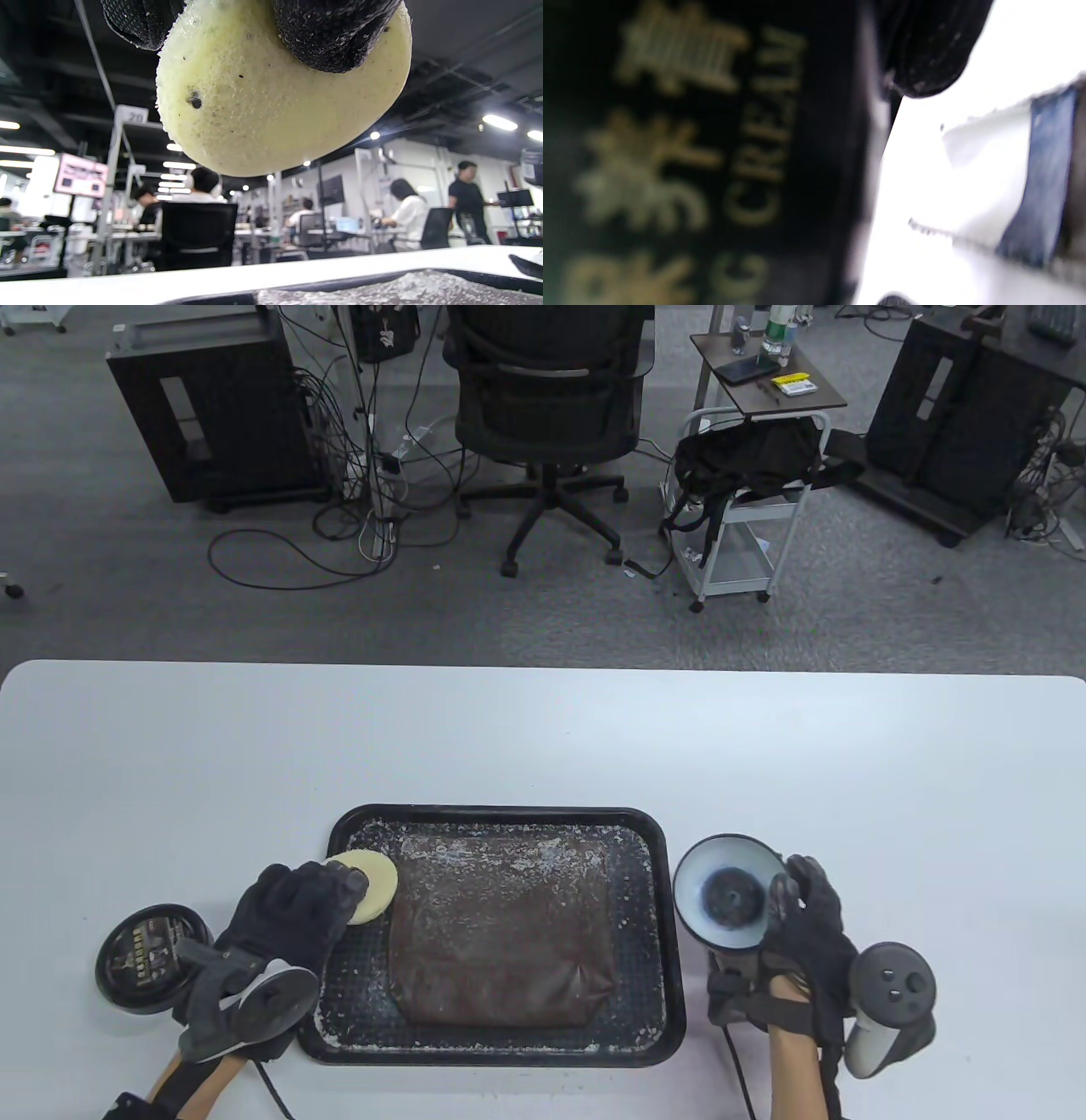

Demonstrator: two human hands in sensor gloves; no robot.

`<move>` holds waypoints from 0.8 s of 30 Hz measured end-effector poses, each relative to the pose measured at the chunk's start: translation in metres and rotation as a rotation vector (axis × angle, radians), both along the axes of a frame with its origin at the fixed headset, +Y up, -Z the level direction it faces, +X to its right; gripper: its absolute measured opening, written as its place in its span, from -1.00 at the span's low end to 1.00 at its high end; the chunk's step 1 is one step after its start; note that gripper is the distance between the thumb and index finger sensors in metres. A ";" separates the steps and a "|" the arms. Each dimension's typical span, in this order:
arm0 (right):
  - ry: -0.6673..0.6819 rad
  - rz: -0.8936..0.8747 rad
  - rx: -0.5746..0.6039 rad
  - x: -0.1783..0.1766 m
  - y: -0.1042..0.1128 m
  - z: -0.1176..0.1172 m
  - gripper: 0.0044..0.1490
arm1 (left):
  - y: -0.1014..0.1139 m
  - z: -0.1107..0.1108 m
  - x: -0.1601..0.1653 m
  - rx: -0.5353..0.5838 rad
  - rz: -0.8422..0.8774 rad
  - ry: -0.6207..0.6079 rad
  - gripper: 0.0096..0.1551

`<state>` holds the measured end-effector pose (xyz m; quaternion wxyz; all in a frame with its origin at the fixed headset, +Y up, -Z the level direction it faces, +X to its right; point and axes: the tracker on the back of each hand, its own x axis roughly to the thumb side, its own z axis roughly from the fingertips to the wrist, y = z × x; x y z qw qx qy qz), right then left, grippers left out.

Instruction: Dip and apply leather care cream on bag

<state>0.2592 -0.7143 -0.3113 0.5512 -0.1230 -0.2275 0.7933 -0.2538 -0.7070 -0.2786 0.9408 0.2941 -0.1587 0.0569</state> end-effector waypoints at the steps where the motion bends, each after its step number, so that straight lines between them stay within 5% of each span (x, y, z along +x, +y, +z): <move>1: 0.021 0.004 -0.007 -0.008 -0.001 0.000 -0.21 | 0.000 0.001 0.001 0.002 0.004 -0.006 -0.42; 16: 0.404 0.085 -0.135 -0.132 -0.023 -0.003 -0.20 | 0.001 0.017 0.032 0.001 0.095 -0.214 -0.42; 24: 0.547 -0.023 -0.245 -0.177 -0.044 0.005 -0.19 | -0.009 0.028 0.058 -0.009 0.015 -0.365 -0.42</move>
